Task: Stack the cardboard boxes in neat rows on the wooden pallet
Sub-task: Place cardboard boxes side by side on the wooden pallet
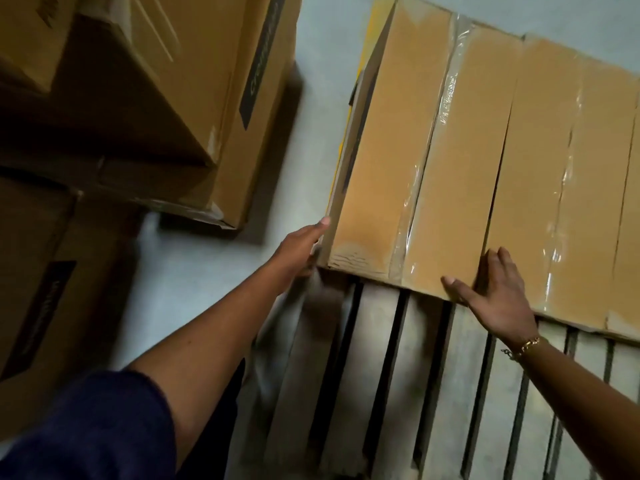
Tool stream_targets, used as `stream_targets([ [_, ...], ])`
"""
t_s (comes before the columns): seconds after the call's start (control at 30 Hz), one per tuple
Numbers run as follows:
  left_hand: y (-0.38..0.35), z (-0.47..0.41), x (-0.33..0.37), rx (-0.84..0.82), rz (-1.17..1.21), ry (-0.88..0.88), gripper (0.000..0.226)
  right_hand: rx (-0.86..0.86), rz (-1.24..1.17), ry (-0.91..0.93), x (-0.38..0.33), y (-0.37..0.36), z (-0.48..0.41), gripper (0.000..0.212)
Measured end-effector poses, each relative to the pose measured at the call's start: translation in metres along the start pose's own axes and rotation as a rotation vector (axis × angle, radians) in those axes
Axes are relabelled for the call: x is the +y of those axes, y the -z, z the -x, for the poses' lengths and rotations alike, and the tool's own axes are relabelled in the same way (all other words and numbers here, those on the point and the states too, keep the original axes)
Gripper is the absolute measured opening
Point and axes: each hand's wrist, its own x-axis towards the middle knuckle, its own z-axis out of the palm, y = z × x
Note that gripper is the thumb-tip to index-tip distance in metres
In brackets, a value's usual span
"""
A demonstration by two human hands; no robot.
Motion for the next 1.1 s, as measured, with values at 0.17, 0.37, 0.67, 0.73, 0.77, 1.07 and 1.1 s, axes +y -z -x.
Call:
stream_targets([
  [0.17, -0.008, -0.003, -0.018, -0.050, -0.127, -0.090, 0.080, -0.015, 0.027, 0.026, 0.004, -0.002, -0.002, 0.113],
  [0.37, -0.009, -0.007, -0.022, -0.035, -0.166, -0.132, 0.077, -0.005, 0.033, 0.036, 0.004, -0.005, -0.001, 0.107],
  [0.67, -0.013, -0.004, -0.024, -0.030, -0.173, -0.145, 0.063, -0.046, 0.009, 0.017, 0.001, -0.006, -0.002, 0.112],
  [0.73, -0.013, -0.003, -0.025, -0.019, -0.223, -0.160, 0.055, -0.062, 0.008, 0.024, 0.001, -0.002, -0.001, 0.109],
  [0.77, -0.013, -0.001, -0.027, -0.010, -0.251, -0.168, 0.051, -0.076, 0.006, 0.023, 0.000, 0.000, 0.000, 0.106],
  [1.07, -0.014, 0.040, -0.020, 0.010, -0.537, -0.142, 0.055, -0.251, -0.026, 0.022, -0.002, 0.016, 0.038, 0.087],
  [1.1, -0.014, 0.043, -0.017, 0.001, -0.564, -0.139, 0.051, -0.261, -0.037, 0.018, -0.001, 0.017, 0.041, 0.082],
])
